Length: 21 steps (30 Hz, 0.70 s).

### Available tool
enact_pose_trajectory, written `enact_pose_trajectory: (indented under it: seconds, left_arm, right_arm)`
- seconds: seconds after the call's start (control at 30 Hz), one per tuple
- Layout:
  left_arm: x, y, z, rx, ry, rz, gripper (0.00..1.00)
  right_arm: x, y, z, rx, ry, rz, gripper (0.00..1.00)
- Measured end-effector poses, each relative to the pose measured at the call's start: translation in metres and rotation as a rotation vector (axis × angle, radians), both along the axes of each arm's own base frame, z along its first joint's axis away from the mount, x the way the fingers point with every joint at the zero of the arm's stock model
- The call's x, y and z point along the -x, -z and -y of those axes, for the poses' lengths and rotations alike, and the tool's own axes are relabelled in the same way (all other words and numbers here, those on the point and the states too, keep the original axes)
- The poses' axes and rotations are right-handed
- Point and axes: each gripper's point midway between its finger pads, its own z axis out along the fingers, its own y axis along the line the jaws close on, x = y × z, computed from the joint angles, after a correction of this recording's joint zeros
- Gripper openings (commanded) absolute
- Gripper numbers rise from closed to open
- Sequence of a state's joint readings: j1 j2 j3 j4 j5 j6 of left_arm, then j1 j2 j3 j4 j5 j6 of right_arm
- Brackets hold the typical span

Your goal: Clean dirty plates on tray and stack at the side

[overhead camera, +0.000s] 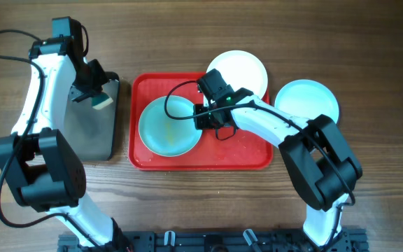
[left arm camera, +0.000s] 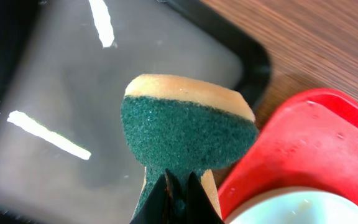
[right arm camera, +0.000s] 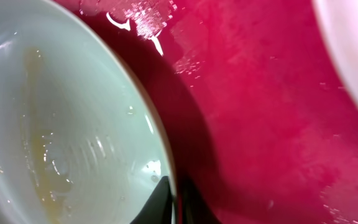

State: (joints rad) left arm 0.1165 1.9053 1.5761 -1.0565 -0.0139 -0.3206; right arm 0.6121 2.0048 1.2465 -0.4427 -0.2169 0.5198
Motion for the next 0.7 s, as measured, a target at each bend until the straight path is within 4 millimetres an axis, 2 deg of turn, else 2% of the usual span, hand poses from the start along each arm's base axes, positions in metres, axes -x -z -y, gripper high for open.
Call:
enact_pose_trajectory:
  seconds: [0.13, 0.27, 0.3, 0.37, 0.43, 0.5, 0.7]
  left_arm:
    - [-0.001, 0.0, 0.033, 0.101, 0.104, 0.003, 0.04]
    - [0.002, 0.0, 0.077, 0.14, 0.216, -0.005, 0.04]
    - [0.004, 0.002, 0.103, 0.155, 0.278, -0.005, 0.04]
    - [0.01, 0.013, 0.127, 0.166, 0.336, -0.014, 0.04]
    - [0.019, 0.027, 0.139, 0.168, 0.369, -0.033, 0.04]
    - [0.037, 0.048, 0.149, 0.164, 0.394, -0.08, 0.04]
    - [0.052, 0.075, 0.146, 0.049, 0.389, -0.104, 0.04]
  right_arm:
    - [0.001, -0.001, -0.005, -0.031, 0.021, -0.018, 0.04]
    - [0.002, -0.001, -0.009, -0.056, 0.022, -0.034, 0.04]
    - [0.003, -0.001, -0.009, -0.06, 0.023, -0.039, 0.04]
    - [0.004, -0.001, -0.011, -0.068, 0.022, -0.046, 0.04]
    - [0.005, -0.001, -0.012, -0.074, 0.019, -0.053, 0.04]
    - [0.006, -0.001, -0.012, -0.077, 0.017, -0.056, 0.04]
    - [0.006, -0.001, -0.014, -0.087, 0.013, -0.059, 0.04]
